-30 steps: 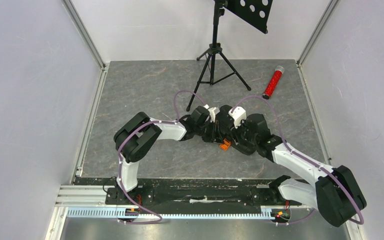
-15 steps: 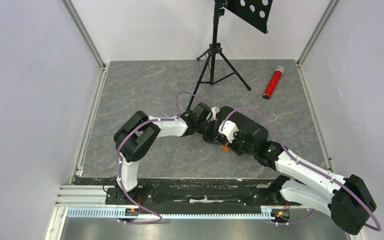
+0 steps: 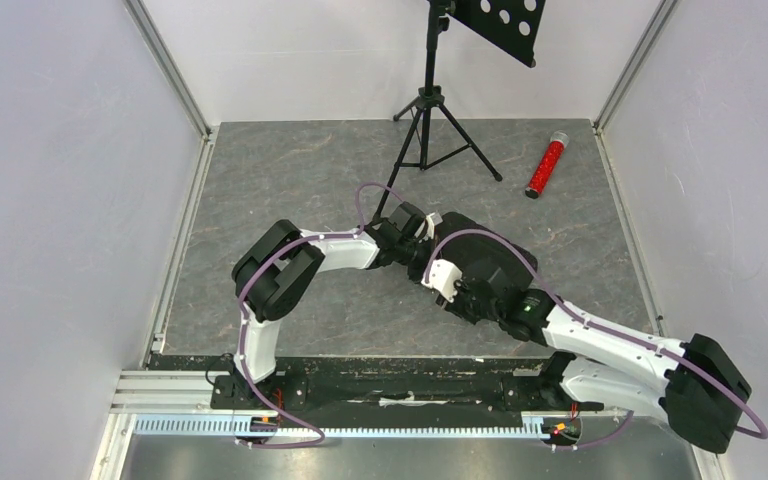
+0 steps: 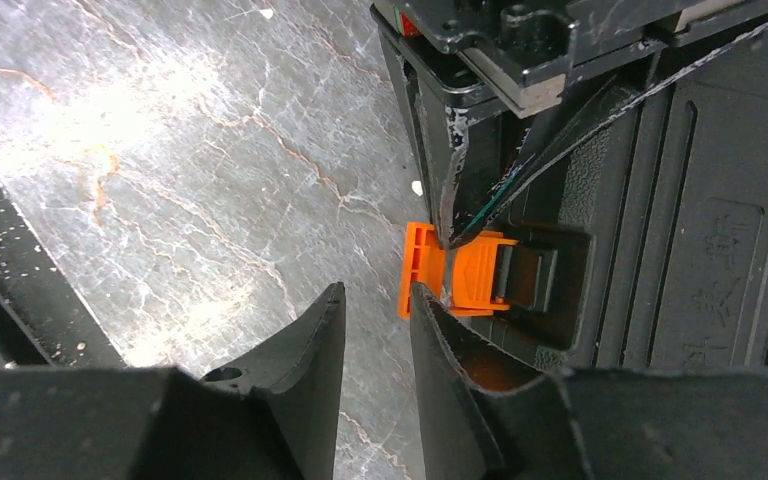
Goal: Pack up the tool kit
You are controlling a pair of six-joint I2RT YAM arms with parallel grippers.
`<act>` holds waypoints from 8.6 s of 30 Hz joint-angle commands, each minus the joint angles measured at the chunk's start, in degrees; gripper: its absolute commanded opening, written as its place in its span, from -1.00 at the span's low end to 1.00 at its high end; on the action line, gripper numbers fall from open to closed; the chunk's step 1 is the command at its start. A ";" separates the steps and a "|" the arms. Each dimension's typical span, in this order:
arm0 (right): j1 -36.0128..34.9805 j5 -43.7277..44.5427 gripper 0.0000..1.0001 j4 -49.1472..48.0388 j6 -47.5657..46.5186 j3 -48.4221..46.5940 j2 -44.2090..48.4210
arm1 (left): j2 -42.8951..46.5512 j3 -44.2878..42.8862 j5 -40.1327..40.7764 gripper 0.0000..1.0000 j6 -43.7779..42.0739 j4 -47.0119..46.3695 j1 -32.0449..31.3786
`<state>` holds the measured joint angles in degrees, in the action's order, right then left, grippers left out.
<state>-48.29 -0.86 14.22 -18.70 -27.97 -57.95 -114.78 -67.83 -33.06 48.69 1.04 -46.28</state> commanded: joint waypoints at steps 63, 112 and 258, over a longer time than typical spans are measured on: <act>7.92 -3.47 -1.00 -5.99 3.74 -0.87 -3.40 | 11.76 16.81 6.71 -0.44 -0.12 -18.44 1.65; 14.02 -3.91 -0.40 -7.80 6.83 -2.79 1.82 | -1.16 11.14 6.16 -0.34 20.90 -37.86 -3.35; 29.20 -8.24 -0.11 0.52 15.58 -16.72 -11.04 | -4.53 12.06 23.17 -0.84 29.33 -32.20 -3.08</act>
<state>-22.22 -7.66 13.30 -2.44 -40.66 -70.22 -120.73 -57.52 -13.78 78.65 -31.53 -50.78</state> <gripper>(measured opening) 0.438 0.051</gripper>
